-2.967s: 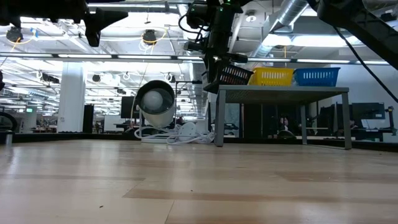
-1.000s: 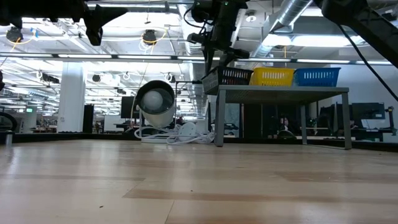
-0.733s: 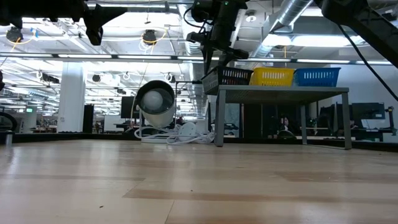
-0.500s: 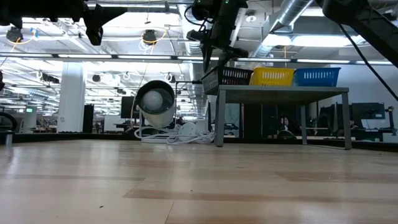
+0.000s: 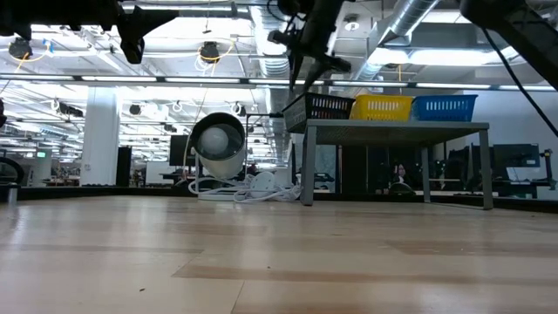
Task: Pick & Place Office Desk Supplies
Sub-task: Put the black bin on the shelf
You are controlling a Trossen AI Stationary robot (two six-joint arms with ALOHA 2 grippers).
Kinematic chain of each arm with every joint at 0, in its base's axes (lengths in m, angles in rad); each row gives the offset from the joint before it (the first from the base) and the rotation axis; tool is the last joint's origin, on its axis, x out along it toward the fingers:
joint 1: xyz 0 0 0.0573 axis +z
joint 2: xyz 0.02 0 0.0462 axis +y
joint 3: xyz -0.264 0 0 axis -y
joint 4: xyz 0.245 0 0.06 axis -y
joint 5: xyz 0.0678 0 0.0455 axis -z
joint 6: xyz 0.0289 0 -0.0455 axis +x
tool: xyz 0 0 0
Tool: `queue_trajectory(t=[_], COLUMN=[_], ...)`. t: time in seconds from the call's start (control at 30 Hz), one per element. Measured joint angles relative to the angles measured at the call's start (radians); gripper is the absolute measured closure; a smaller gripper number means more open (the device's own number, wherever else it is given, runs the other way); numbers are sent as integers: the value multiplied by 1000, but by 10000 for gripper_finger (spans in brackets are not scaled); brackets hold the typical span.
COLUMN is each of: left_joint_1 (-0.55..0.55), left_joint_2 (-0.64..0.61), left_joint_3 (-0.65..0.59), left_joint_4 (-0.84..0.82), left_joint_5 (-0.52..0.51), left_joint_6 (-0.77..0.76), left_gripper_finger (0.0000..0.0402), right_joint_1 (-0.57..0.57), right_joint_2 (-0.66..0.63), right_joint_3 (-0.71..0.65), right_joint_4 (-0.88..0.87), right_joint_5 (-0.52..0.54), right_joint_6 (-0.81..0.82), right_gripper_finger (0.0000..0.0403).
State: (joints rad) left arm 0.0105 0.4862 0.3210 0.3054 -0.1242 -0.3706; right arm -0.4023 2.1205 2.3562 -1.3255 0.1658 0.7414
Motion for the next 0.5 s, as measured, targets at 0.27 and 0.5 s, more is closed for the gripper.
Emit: queue_trajectory(t=[0.27,0.5], left_joint_1=[0,0], left_joint_2=[0,0], left_joint_3=[0,0], left_joint_4=[1,12], left_joint_5=[0,-1], left_joint_6=[0,0], left_gripper_finger=[259,259], right_joint_1=[25,35], right_joint_2=[-27,-3], right_joint_3=[0,-2], right_joint_4=[190,258], right_joint_5=[-8,-5], right_joint_6=[-92,-141], right_gripper_finger=[320,394])
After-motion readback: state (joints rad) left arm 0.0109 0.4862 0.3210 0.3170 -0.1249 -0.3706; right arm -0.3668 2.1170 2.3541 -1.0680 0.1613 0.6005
